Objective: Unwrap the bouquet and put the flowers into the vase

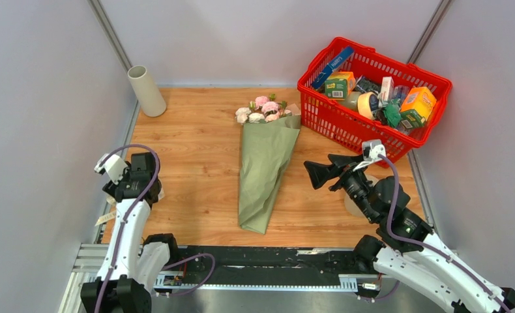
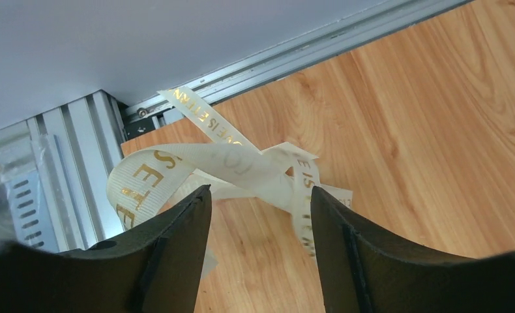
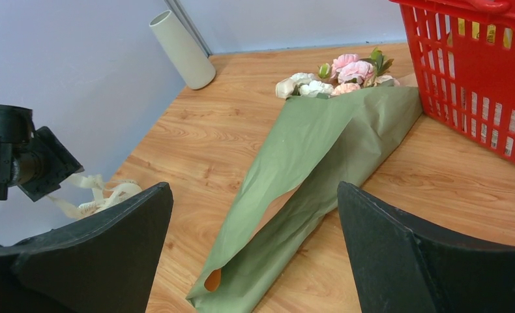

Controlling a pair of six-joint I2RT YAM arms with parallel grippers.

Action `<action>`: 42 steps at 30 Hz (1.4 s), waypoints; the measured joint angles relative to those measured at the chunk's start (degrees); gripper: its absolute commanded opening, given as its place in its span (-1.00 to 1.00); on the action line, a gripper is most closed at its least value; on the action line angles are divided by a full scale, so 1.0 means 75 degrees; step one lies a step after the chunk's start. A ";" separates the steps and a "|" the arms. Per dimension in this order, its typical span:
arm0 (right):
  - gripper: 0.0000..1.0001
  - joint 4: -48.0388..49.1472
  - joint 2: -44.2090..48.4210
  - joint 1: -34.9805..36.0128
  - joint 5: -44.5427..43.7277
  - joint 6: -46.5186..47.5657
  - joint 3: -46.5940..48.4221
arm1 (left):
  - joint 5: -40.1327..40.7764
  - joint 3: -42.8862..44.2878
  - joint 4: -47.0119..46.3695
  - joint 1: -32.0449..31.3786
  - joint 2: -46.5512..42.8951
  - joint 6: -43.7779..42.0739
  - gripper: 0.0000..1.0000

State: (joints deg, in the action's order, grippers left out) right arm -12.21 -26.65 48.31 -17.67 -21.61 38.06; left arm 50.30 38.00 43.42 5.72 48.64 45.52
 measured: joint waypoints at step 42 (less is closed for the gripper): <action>0.93 -0.0323 0.0271 0.0000 0.1247 -0.1466 -0.1827 | -0.6819 0.0752 -0.1539 -0.4354 -0.0370 -0.2034 0.47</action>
State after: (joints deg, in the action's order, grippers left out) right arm -14.63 -24.62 48.31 -8.32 -32.60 24.36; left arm -0.84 43.64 31.88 -26.94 45.87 30.26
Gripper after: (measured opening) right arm 0.972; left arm 0.737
